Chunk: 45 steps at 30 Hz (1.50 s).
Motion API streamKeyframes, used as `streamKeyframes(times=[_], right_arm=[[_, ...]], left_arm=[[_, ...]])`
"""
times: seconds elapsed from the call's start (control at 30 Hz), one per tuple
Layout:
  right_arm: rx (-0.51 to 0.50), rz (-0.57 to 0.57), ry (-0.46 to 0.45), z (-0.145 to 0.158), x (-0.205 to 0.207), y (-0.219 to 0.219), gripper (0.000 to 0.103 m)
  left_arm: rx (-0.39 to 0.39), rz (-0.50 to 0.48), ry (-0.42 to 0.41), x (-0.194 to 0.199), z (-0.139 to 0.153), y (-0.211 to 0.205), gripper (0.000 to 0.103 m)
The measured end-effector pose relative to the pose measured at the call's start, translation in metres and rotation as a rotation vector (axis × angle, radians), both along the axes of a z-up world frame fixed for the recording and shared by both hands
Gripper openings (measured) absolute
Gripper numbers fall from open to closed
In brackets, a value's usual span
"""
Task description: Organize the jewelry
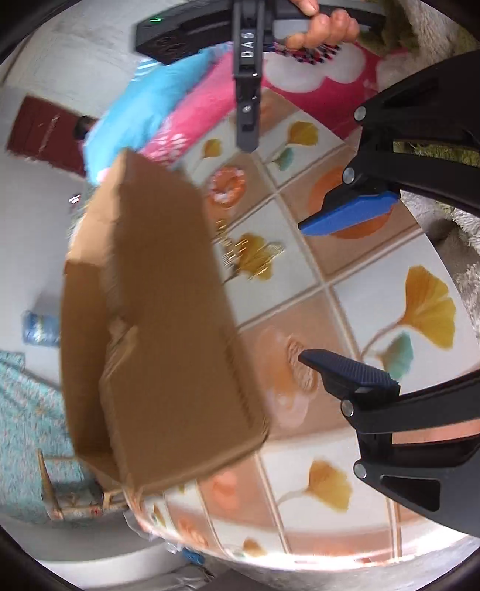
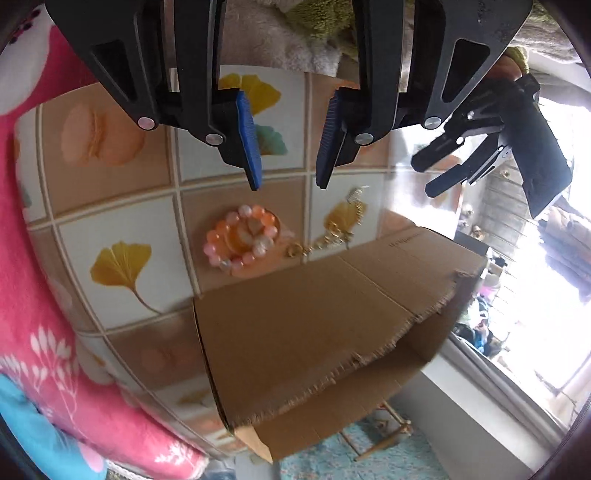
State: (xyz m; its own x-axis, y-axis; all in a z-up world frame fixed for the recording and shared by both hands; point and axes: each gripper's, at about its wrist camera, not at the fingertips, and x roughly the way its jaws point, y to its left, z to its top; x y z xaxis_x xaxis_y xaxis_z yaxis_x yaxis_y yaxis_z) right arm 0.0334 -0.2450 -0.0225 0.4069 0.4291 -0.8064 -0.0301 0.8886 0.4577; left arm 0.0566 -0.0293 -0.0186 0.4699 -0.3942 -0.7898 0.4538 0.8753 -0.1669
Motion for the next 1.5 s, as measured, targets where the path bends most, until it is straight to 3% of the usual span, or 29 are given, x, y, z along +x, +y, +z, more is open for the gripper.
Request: streamKeyframes(times=[0.13,0.33,0.57,0.7,1.03,1.13,1.27,1.5], right_arm=[[-0.005,0.059,-0.016,-0.008,0.013,0.020,0.023],[-0.053,0.116,-0.017,-0.020,0.027,0.040,0.016],[-0.139,0.033,-0.040,-0.022,0.042,0.021,0.011],[-0.106,0.005,-0.034,-0.020,0.045,0.012,0.012],[-0.065,0.050,-0.043,-0.019,0.038,0.012,0.014],[-0.057,0.050,-0.044,-0.019,0.032,0.007,0.014],[-0.057,0.057,-0.049,-0.016,0.027,-0.001,0.014],[-0.085,0.099,-0.086,-0.014,0.025,0.025,0.014]], left_arm=[[0.035,-0.054,-0.034,0.000,-0.005,-0.020,0.062],[0.059,-0.095,-0.084,0.005,-0.009,-0.033,0.043],[0.035,-0.143,-0.069,0.012,-0.015,-0.039,0.024],[0.046,-0.147,-0.076,0.016,-0.015,-0.041,0.018],[0.086,-0.162,-0.106,0.021,-0.016,-0.052,0.014],[0.121,-0.162,-0.125,0.022,-0.016,-0.054,0.007],[0.109,-0.136,-0.113,0.024,-0.016,-0.051,0.006],[0.120,-0.064,-0.094,0.020,-0.015,-0.028,0.006]])
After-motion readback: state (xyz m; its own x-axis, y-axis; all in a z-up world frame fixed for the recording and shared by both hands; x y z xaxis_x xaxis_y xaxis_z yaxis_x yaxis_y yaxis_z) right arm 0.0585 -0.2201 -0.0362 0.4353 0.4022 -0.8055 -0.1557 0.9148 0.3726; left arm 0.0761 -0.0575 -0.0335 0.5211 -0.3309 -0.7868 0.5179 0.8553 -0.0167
